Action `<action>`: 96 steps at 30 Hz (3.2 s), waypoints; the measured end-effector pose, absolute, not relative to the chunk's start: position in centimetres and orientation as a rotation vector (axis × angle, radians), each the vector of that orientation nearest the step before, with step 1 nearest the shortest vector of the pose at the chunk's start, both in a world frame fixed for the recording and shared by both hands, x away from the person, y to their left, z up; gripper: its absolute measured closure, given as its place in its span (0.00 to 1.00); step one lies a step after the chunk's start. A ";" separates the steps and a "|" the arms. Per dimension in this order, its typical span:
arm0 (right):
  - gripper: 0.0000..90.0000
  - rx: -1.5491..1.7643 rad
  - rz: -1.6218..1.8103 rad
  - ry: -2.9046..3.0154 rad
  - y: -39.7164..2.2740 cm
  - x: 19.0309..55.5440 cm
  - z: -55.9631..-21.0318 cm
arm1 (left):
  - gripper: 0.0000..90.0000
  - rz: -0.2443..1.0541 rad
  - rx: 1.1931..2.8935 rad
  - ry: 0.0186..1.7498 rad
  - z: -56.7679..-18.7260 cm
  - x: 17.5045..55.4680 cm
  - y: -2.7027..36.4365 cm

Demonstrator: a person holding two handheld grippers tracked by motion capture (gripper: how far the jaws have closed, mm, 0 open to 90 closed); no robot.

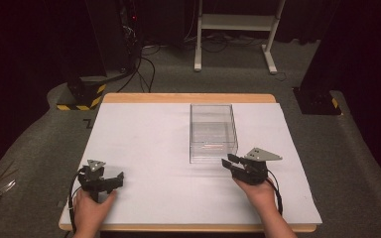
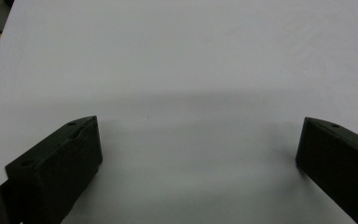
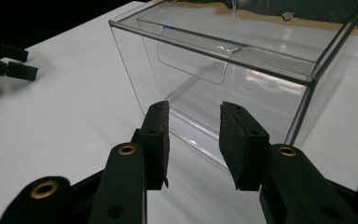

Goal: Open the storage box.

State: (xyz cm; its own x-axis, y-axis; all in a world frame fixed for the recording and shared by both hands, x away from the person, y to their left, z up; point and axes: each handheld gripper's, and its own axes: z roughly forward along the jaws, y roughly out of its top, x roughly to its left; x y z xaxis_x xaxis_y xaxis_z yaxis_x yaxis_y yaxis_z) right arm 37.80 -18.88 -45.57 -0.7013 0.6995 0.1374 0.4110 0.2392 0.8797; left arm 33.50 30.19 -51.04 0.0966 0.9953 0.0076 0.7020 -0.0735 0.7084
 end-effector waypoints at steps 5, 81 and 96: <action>0.71 1.042 1.461 2.218 -18.4 38.4 -45.5 | 0.00 0.698 1.835 1.660 -51.0 33.5 30.2; 0.92 0.969 1.578 2.247 -18.7 41.6 -46.8 | 0.00 0.702 1.833 1.659 -51.1 33.5 30.2; 0.87 0.937 1.636 2.251 -18.3 42.1 -47.1 | 0.00 0.702 1.832 1.659 -51.1 33.5 30.2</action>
